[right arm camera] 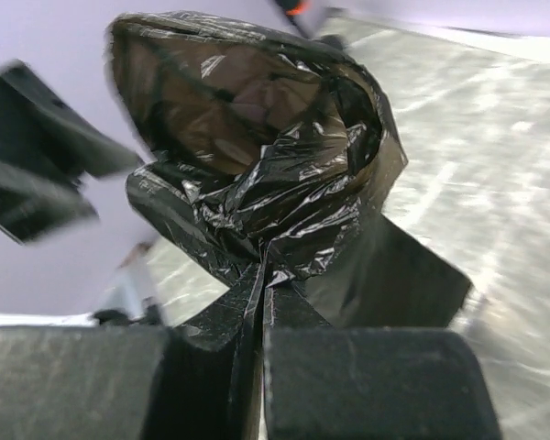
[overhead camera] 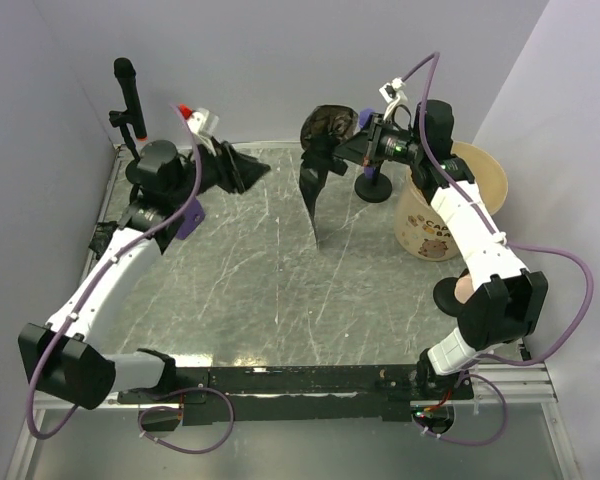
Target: Put the trash bags into the trash bin
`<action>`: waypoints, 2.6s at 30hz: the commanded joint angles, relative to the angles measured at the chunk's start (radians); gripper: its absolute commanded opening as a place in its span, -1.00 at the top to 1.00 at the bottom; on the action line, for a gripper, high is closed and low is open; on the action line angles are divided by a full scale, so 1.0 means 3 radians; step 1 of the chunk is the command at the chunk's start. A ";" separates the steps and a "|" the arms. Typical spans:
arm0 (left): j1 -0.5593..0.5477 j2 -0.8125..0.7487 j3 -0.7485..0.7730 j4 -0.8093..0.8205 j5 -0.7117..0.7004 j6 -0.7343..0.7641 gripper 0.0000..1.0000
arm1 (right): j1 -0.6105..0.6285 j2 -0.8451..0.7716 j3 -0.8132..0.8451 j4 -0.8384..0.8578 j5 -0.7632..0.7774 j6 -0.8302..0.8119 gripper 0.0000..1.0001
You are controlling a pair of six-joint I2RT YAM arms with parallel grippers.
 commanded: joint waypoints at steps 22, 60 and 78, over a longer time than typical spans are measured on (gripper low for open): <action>-0.0221 0.0895 0.0786 0.1039 0.1099 -0.0881 -0.36 | -0.0001 -0.0004 -0.0244 0.0860 -0.0753 0.0347 1.00; 0.0408 0.1927 0.2436 -0.0116 0.2110 -0.0713 0.99 | -0.0384 -0.0372 -0.0229 -0.0126 0.0085 -0.0655 1.00; 0.0362 0.1307 0.1829 -0.0939 0.0158 0.0969 -0.13 | -0.0400 -0.0429 0.0068 -0.0541 0.0015 -0.0835 1.00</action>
